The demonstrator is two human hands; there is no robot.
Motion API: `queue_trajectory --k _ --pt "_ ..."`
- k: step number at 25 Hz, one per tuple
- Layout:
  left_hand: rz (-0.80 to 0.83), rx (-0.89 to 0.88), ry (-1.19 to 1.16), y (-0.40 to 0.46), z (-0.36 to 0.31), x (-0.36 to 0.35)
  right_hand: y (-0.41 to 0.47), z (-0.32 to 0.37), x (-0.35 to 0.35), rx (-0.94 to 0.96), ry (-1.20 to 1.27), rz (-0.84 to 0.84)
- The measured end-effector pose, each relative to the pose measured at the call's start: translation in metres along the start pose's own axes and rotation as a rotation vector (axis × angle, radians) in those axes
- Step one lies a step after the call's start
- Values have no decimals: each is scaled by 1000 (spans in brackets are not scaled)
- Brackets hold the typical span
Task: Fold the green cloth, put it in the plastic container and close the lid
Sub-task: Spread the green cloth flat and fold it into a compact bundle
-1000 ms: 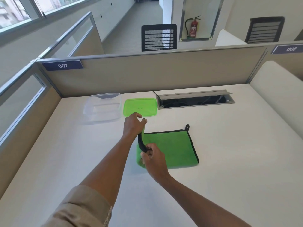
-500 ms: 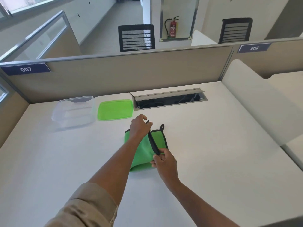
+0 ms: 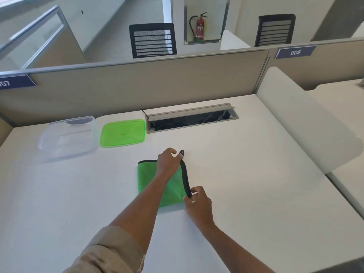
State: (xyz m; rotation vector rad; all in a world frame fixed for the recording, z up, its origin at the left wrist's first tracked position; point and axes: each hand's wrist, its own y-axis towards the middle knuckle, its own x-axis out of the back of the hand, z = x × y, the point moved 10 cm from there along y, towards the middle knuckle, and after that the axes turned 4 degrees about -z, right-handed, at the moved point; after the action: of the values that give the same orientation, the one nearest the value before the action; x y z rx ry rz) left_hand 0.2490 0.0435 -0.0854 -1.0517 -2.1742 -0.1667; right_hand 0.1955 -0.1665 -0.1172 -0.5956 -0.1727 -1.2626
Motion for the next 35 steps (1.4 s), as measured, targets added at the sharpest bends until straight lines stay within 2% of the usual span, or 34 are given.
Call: queue_trajectory --k 4,7,9,11,13,15,19,22,25,29,35 --pt "144 -120 86 -17 6 -23 -2 -3 8 128 -291 -60" --pt "172 -232 99 -34 3 -21 -14 26 1 444 -524 -99" --pt "83 -331 215 -48 7 -9 -26 46 -14 695 -668 -110" --pt "-54 -412 421 -63 20 8 -33 51 -32 829 -764 -38" --pt "-74 -381 588 -74 47 18 -30 41 -49 837 -846 90" --pt "27 -300 635 -77 76 15 -23 26 -57 783 -899 200" --pt "184 -269 624 -79 105 10 -22 16 -59 784 -959 250" --pt "226 -297 619 -86 109 14 -26 11 -63 786 -1006 276" --pt "169 -403 590 -93 94 23 -20 23 -61 812 -1025 245" --pt "33 -662 655 -127 80 31 -20 37 -59 891 -1042 203" --pt "-45 -685 631 -135 74 37 -21 43 -65 916 -1002 233"
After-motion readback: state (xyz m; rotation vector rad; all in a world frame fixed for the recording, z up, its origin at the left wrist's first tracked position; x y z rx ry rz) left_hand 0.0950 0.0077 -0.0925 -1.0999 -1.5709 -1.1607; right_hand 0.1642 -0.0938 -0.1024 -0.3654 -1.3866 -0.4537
